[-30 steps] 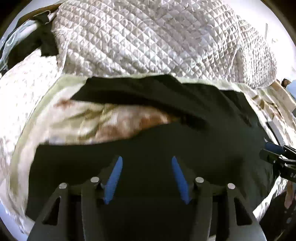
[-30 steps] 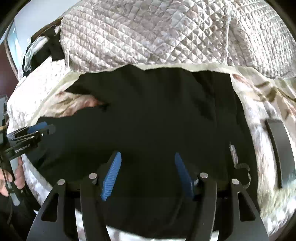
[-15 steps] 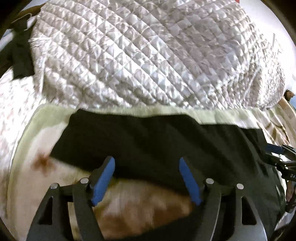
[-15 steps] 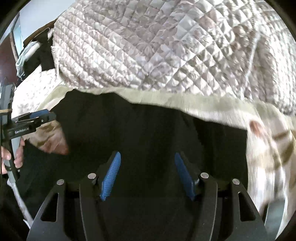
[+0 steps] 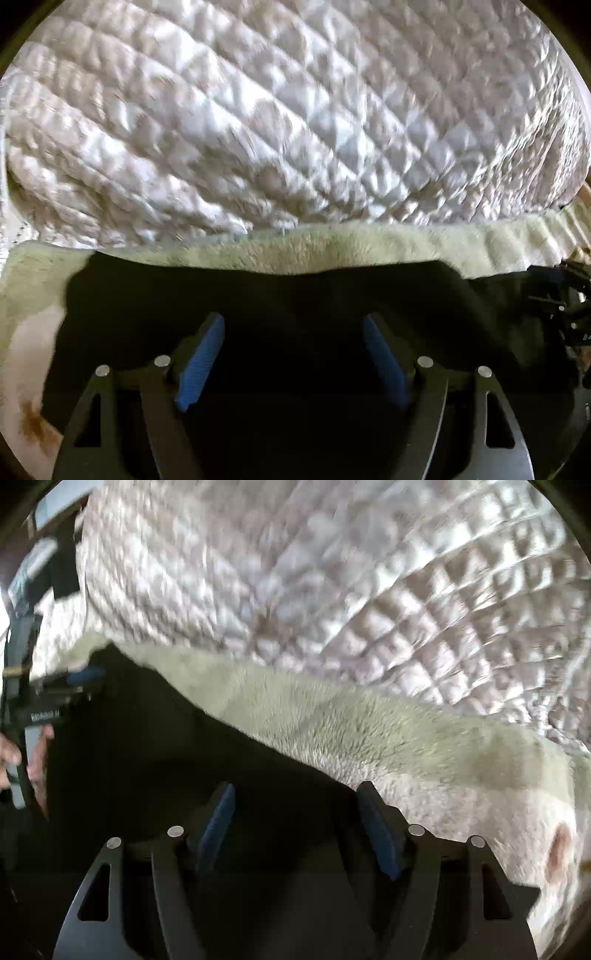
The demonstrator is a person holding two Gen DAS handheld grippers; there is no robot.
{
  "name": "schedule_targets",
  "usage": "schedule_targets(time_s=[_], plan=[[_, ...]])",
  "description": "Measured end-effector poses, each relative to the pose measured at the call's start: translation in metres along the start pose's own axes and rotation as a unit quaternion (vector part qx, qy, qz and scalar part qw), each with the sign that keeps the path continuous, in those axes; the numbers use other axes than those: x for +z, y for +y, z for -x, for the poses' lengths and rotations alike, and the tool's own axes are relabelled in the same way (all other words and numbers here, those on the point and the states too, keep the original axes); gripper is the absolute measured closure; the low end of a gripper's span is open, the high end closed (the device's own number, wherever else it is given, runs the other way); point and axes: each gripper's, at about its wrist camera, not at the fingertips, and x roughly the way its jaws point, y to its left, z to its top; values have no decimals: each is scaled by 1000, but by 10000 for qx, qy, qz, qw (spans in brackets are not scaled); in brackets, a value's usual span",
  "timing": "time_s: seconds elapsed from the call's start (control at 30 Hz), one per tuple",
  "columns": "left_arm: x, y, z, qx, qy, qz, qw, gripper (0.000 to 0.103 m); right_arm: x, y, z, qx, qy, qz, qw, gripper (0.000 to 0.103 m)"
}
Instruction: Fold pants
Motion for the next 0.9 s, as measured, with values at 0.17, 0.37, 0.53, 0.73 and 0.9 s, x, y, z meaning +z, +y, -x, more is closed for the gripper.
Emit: schedule_targets(time_s=[0.17,0.37,0.53,0.73,0.9], plan=[[-5,-7,-5,1,40,-139,9999,40,1,12,-5,-207,6,378,9991,63],[-7,-38,5,-91,-3,-594,9982,101,-4,27,8,-424,-93,533,9976,95],[-12,-29,58,-302,-380,-240,9985,101,-14,49,66,-330,-643,437,9964,95],[-52,-20,158,-607,-907,93,9940,101,-58,89,154,-65,-1192,279,9925,95],[-123,-22,215,-803,-933,352,9918,101,-131,128,197,133,-1153,-54,9932,95]])
